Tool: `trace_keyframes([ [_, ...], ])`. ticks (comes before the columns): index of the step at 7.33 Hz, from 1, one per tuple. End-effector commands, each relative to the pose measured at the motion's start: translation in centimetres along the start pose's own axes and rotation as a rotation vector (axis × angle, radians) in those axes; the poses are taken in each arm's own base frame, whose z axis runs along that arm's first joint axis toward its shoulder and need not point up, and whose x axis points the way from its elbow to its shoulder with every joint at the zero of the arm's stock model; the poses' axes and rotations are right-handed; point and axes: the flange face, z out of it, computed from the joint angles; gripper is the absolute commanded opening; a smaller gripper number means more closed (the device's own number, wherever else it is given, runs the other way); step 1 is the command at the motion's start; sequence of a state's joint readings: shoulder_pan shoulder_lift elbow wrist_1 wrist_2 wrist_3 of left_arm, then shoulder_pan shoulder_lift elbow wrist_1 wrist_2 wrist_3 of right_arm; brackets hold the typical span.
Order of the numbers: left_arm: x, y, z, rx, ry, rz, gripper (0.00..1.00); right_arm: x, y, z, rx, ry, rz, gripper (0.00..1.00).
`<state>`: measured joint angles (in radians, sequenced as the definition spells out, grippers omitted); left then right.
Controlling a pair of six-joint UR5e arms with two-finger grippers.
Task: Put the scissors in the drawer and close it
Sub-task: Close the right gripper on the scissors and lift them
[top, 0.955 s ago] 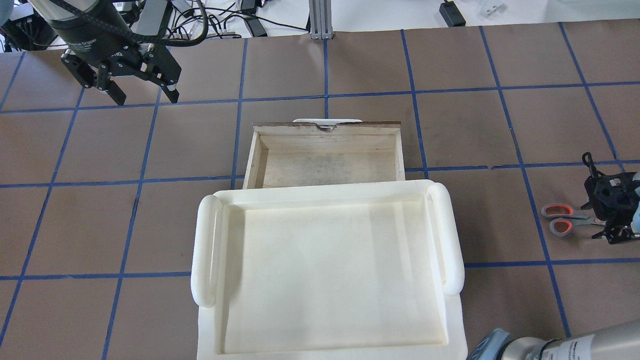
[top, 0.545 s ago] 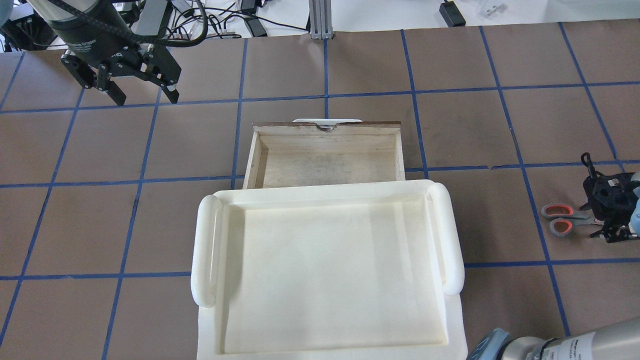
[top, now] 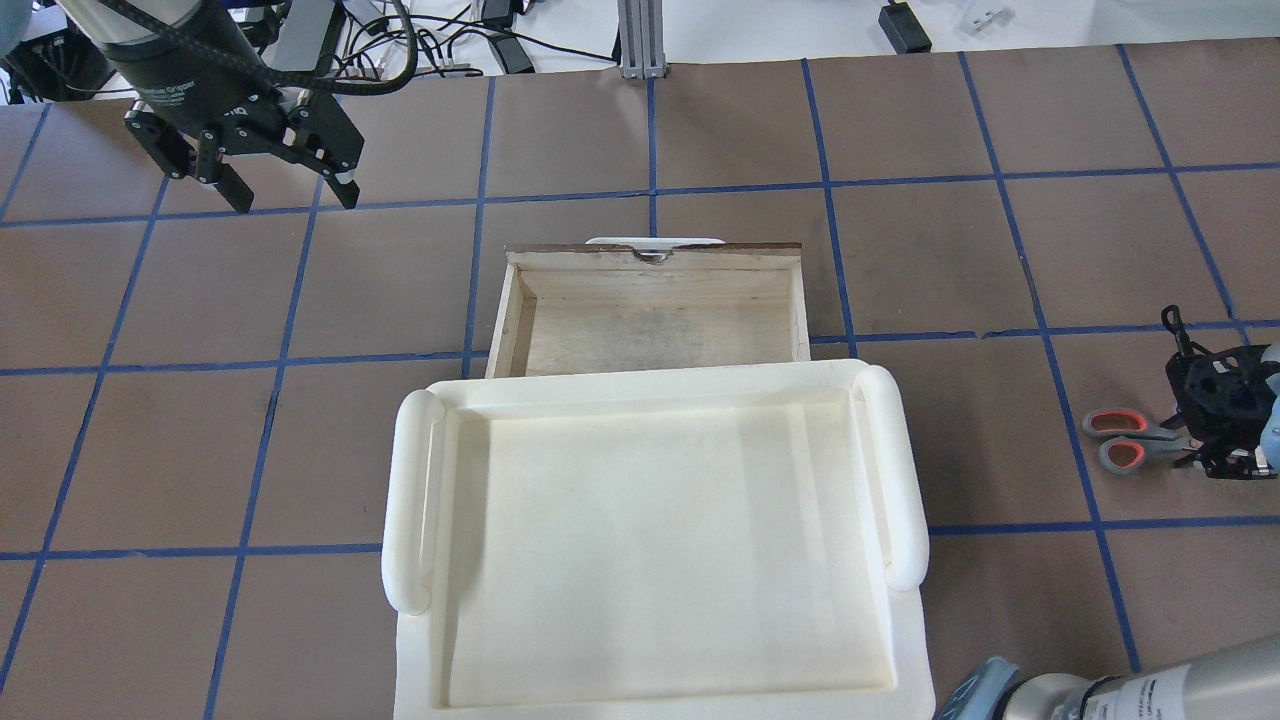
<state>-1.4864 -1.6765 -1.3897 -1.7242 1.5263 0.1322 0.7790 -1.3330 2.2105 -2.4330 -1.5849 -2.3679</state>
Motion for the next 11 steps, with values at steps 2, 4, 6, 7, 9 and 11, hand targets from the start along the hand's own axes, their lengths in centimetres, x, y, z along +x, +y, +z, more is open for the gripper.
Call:
trace_keyframes([
  [2, 0.1, 0.1, -0.1, 0.001, 0.001, 0.001, 1.00, 0.0, 0.1, -0.3, -0.007, 0.001, 0.001, 0.07],
  [4, 0.1, 0.0, 0.0, 0.000, 0.001, 0.003, 1.00, 0.6, 0.6, -1.6, -0.029, 0.027, 0.013, 0.04],
  [6, 0.1, 0.1, -0.1, 0.001, 0.001, 0.001, 1.00, 3.7, 0.6, -6.2, -0.070, 0.074, 0.002, 0.01],
  [7, 0.0, 0.0, 0.0, 0.000, 0.002, 0.001, 1.00, 6.1, -0.8, -9.7, -0.049, 0.077, -0.018, 0.01],
  [9, 0.1, 0.0, 0.0, 0.000, 0.001, 0.001, 1.00, 10.2, -6.5, -18.7, -0.030, 0.034, -0.035, 0.01],
  [11, 0.1, 0.1, -0.1, 0.001, 0.001, 0.001, 1.00, 13.4, -14.4, -25.0, -0.030, 0.038, -0.013, 0.01],
])
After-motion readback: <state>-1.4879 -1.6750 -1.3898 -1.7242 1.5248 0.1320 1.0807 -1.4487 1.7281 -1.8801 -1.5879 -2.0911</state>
